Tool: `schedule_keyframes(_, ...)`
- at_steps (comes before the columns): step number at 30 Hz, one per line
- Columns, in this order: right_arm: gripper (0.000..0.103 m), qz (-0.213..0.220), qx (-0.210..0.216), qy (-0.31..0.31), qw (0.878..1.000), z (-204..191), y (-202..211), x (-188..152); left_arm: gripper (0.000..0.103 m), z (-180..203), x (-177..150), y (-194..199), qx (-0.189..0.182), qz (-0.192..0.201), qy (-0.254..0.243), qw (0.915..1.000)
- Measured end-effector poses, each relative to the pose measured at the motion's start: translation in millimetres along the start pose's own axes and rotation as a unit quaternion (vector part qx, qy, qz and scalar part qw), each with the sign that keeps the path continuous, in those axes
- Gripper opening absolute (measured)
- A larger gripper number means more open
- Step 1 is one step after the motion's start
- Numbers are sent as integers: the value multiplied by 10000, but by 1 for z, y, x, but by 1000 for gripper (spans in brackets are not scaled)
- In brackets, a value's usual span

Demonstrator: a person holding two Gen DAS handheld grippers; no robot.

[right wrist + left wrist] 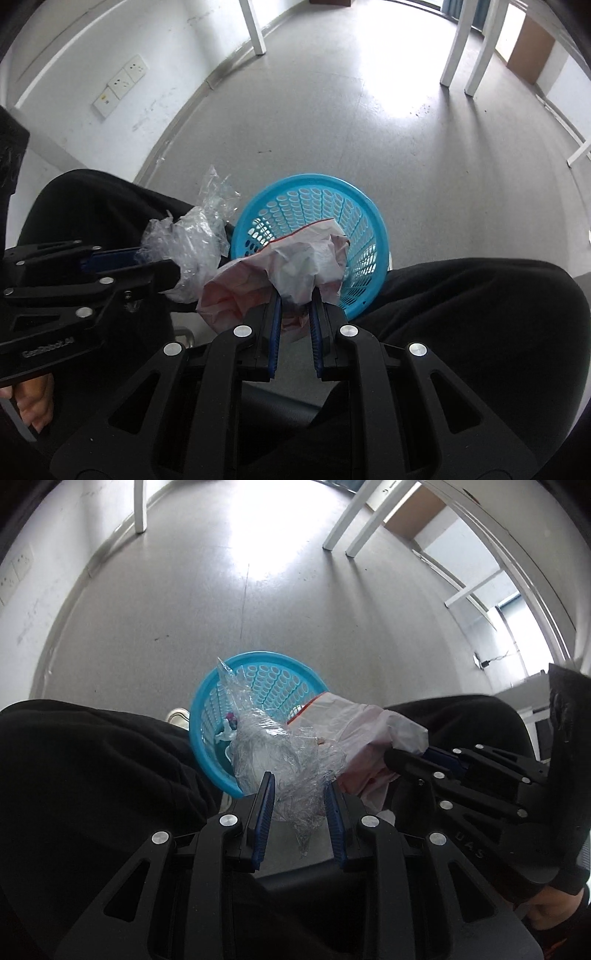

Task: Collect trash
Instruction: 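Open the left gripper over the basket while the right gripper releases the white-pink bag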

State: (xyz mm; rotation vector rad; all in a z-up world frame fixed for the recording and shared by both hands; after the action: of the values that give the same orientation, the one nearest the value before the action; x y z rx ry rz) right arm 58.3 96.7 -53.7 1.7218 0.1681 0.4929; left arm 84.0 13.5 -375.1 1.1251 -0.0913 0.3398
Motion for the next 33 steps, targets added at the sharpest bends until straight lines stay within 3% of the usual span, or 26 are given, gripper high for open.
schedule_keyframes(6,13,-359,51,-92,9993,4,-28,9,26,-17,7,-14,-207,-57,446,9988)
schedule_keyframes(10,13,-527,-65,-80,9986,8,-48,16,26,-21,11,-18,-298,24,539,9981)
schedule_keyframes(15,13,-832,153,-280,9960,12,-70,21,26,-25,21,-27,-302,-26,579,9979)
schedule_keyframes(27,13,-1350,-12,-409,9900,23,-127,33,26,-32,44,-65,-211,-396,794,9958)
schedule_keyframes(33,13,-1668,-138,-497,9846,32,-159,37,27,-40,45,-88,-40,-849,1010,9913)
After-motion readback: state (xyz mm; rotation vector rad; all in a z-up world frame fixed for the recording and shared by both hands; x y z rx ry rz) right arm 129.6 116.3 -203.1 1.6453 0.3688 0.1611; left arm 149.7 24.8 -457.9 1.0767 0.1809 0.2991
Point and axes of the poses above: each gripper's, at about its wrist camera, not at the fingertips, and y roughly against the way its jaws point, z to its right, x to its top, the point moved 7 cm from there along -y, roughly the way its jaws point, and after that the axes turned 4 degrees about -x, right-handed, at the moved point
